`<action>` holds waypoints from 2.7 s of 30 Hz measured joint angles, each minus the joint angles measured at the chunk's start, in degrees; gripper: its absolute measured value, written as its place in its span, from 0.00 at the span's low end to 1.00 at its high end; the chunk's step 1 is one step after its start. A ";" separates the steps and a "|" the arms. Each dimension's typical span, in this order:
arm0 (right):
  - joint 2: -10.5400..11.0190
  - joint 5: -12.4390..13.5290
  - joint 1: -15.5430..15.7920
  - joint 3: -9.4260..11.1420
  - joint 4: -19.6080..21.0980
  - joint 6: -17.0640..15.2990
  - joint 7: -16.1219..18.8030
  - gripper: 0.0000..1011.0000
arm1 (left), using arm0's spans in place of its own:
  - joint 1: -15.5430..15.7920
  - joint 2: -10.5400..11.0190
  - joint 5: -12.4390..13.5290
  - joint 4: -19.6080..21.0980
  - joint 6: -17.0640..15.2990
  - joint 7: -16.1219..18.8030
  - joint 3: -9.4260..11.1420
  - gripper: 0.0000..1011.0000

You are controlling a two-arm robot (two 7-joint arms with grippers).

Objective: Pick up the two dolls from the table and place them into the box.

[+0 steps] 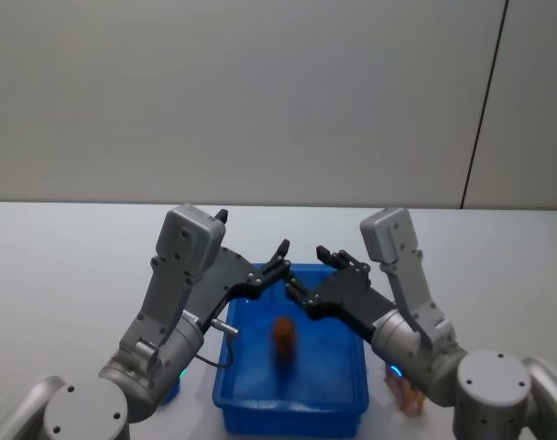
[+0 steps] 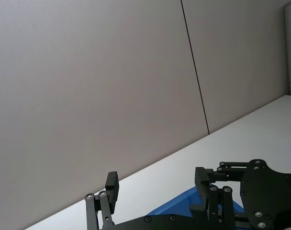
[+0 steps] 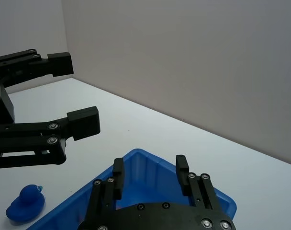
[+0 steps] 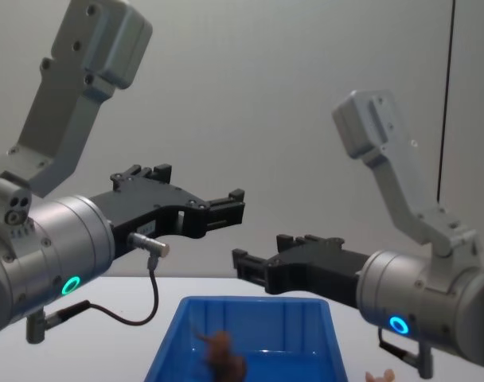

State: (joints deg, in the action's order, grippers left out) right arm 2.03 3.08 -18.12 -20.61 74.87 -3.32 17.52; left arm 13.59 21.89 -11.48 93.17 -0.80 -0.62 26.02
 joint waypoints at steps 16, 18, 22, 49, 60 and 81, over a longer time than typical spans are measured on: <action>-0.68 0.43 -0.27 -0.44 -1.76 0.14 -2.28 0.99 | 0.00 0.00 0.00 0.00 0.00 0.00 0.00 0.99; -0.52 0.50 -0.03 -0.33 -1.47 0.01 -2.62 0.99 | 0.00 0.00 0.00 0.00 0.00 0.00 0.00 0.99; 0.11 0.83 0.83 0.03 -0.34 -0.55 -3.73 0.99 | 0.00 0.00 0.00 0.00 0.00 0.00 0.00 0.99; 8.68 4.57 12.15 3.87 15.57 -9.46 -9.36 0.99 | 0.00 0.00 0.00 0.00 0.00 0.00 0.00 0.99; 11.00 5.95 15.21 4.64 18.90 -14.19 -9.12 0.99 | 0.00 0.00 0.00 0.00 0.00 0.00 0.00 0.99; 11.35 4.10 15.48 4.20 13.43 -17.02 -6.55 0.99 | 0.00 0.00 0.00 0.00 0.00 0.00 0.00 0.99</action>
State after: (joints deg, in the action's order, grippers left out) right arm 13.38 7.18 -2.63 -16.40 88.30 -20.35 10.97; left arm 13.59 21.89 -11.48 93.17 -0.80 -0.62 26.02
